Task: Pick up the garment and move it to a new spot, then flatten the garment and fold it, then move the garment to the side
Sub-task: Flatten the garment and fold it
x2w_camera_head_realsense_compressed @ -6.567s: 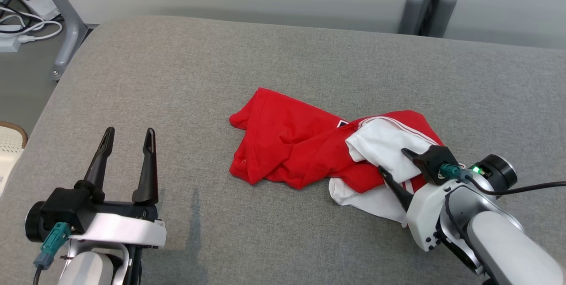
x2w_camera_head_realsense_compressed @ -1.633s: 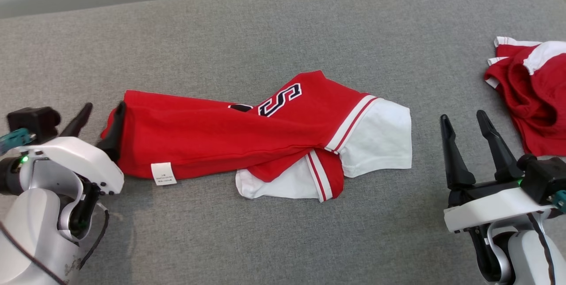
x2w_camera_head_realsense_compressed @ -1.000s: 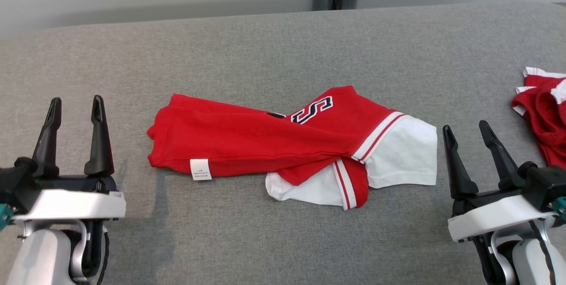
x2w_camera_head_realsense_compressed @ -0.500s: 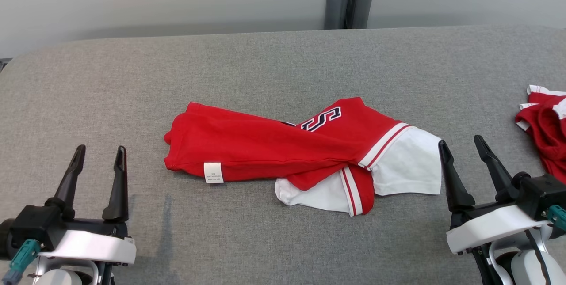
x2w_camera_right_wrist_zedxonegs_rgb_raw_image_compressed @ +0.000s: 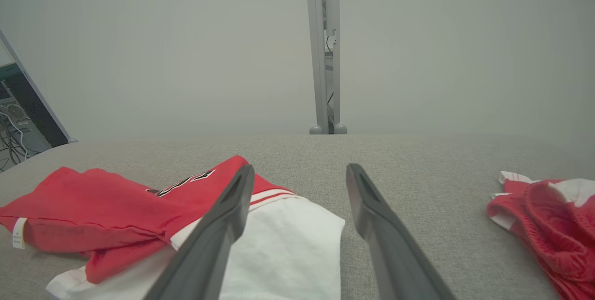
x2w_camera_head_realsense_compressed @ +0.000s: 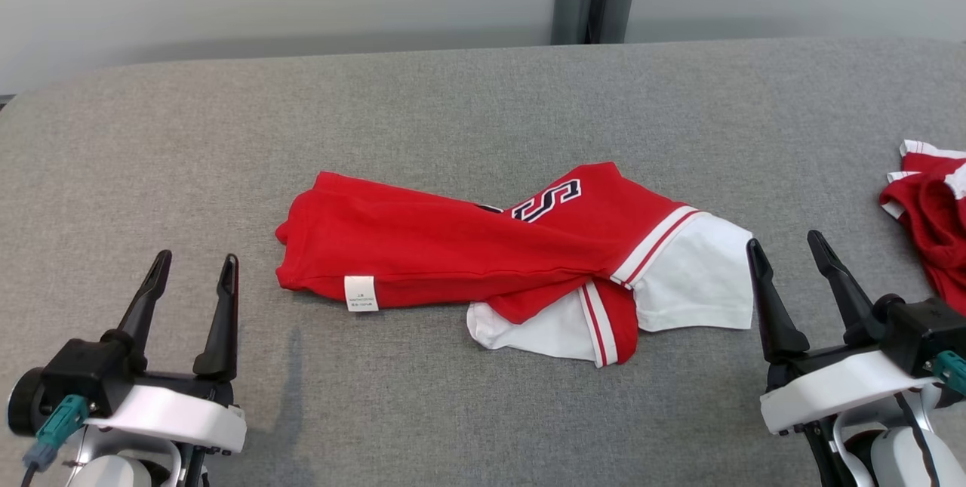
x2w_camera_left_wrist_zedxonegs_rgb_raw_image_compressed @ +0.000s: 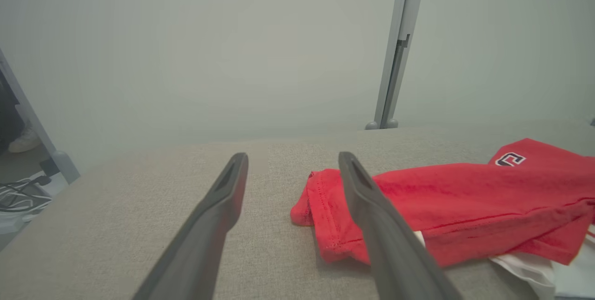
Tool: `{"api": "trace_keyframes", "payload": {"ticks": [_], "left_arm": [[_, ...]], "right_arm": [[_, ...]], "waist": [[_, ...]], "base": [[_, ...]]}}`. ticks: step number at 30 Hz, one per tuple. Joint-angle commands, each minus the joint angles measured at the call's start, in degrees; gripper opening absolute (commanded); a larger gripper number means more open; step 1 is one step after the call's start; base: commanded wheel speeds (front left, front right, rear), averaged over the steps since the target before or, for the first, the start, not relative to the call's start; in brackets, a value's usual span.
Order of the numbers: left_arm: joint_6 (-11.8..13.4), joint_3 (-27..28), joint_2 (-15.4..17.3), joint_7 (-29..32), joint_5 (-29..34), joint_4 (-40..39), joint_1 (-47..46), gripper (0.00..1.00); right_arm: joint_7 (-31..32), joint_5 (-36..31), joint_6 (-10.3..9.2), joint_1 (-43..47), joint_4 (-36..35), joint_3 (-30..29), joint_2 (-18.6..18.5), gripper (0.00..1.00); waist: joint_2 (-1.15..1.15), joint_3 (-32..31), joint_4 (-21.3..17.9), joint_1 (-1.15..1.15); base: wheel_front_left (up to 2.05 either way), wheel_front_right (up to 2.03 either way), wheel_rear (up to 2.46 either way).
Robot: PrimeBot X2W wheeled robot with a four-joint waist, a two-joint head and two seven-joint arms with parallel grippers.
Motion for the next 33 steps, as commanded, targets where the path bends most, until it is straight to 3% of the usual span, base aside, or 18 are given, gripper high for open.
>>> {"api": "trace_keyframes", "payload": {"ticks": [1, 13, 23, 24, 25, 26, 33], "left_arm": [[-0.33, -0.2, 0.42, 0.3, -0.34, -0.06, -1.3, 1.0], [-3.82, -5.19, 4.18, 13.83, -8.25, 7.21, -8.29, 1.0], [-4.23, -7.27, 6.11, 16.06, -14.35, 12.84, -9.83, 1.0], [-4.2, -7.59, 6.11, 16.0, -14.86, 12.94, -9.97, 0.95], [-4.2, -7.89, 6.24, 15.84, -15.04, 13.03, -10.14, 0.39], [-4.21, -8.18, 6.38, 15.71, -15.38, 13.09, -10.29, 0.0], [-4.24, -9.83, 7.04, 15.0, -17.07, 12.94, -10.67, 0.0]], "right_arm": [[-0.19, 0.39, 0.01, -0.46, -0.36, 0.05, 0.0, 1.0], [-1.04, 0.89, 0.01, -2.54, 0.42, 1.56, 0.36, 1.0], [-2.45, 1.24, 0.01, -3.36, 2.14, 1.63, 0.55, 1.0], [-2.52, 1.27, 0.01, -3.39, 2.26, 1.52, 0.53, 1.0], [-2.54, 1.32, 0.01, -3.42, 2.35, 1.39, 0.48, 1.0], [-2.53, 1.37, 0.01, -3.44, 2.47, 1.22, 0.4, 1.0], [-1.66, 1.82, 0.01, -3.11, 3.37, 0.66, -0.43, 1.0]], "waist": [[0.0, 0.36, -0.22, 0.0], [0.0, 4.77, -3.98, 0.0], [0.0, 6.68, -5.4, 0.0], [0.0, 6.75, -5.33, 0.0], [0.0, 6.79, -5.23, 0.0], [0.0, 6.82, -5.14, 0.0], [0.0, 6.76, -4.65, 0.0]], "base": [[0.0, 0.0, 0.0], [0.0, 0.0, 0.0], [0.0, 0.0, 0.0], [0.0, 0.0, 0.0], [0.0, 0.0, 0.0], [0.0, 0.0, 0.0], [0.0, 0.0, 0.0]]}}
